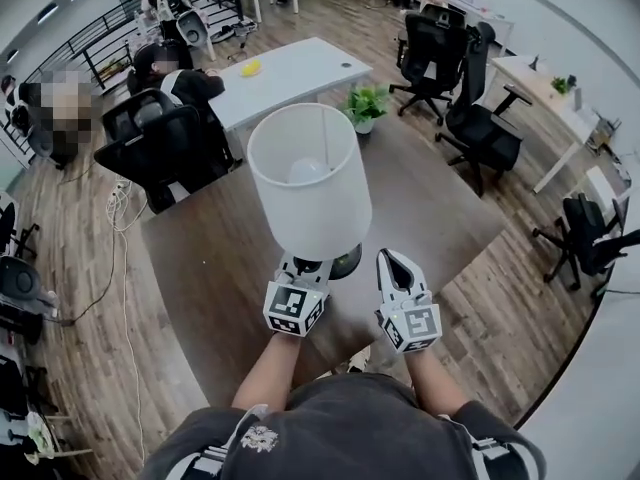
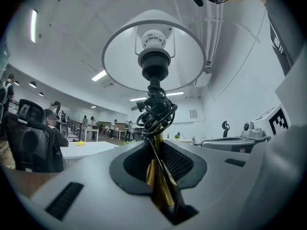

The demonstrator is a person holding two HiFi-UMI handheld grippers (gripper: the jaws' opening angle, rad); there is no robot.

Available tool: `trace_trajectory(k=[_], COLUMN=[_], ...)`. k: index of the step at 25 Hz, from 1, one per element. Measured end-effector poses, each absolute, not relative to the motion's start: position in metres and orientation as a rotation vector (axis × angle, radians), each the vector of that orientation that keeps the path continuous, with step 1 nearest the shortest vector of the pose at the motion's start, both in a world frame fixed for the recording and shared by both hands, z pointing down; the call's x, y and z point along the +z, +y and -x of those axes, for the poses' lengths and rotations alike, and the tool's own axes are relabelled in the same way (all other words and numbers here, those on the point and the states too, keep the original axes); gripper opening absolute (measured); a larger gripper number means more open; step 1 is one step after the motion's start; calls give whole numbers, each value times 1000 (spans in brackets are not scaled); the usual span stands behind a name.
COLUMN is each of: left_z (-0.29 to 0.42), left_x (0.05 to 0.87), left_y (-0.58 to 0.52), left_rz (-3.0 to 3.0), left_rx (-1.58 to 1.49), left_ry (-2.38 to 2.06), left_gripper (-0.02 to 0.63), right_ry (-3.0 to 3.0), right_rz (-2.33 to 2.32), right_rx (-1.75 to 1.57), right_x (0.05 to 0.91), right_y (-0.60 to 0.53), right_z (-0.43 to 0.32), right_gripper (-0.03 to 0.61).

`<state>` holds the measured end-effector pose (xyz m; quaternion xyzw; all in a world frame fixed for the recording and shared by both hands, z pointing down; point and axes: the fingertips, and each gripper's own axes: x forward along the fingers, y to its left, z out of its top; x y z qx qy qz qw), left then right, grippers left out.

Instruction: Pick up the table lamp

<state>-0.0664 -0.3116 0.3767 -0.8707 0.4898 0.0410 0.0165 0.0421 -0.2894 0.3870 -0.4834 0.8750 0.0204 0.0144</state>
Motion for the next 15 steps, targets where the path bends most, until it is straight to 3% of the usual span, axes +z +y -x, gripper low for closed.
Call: trace_trajectory(k=[15], left_z=[68], left_x=[364], left_y=[-309], left_rz=[2656], left_rx=[123], left_ry=[1536], left_gripper=[81], right_ry=[2764], right_rz=[1526], right_rx=[146], right_x=[371], right_y=[-298], right_z=[-43], right_gripper=[23])
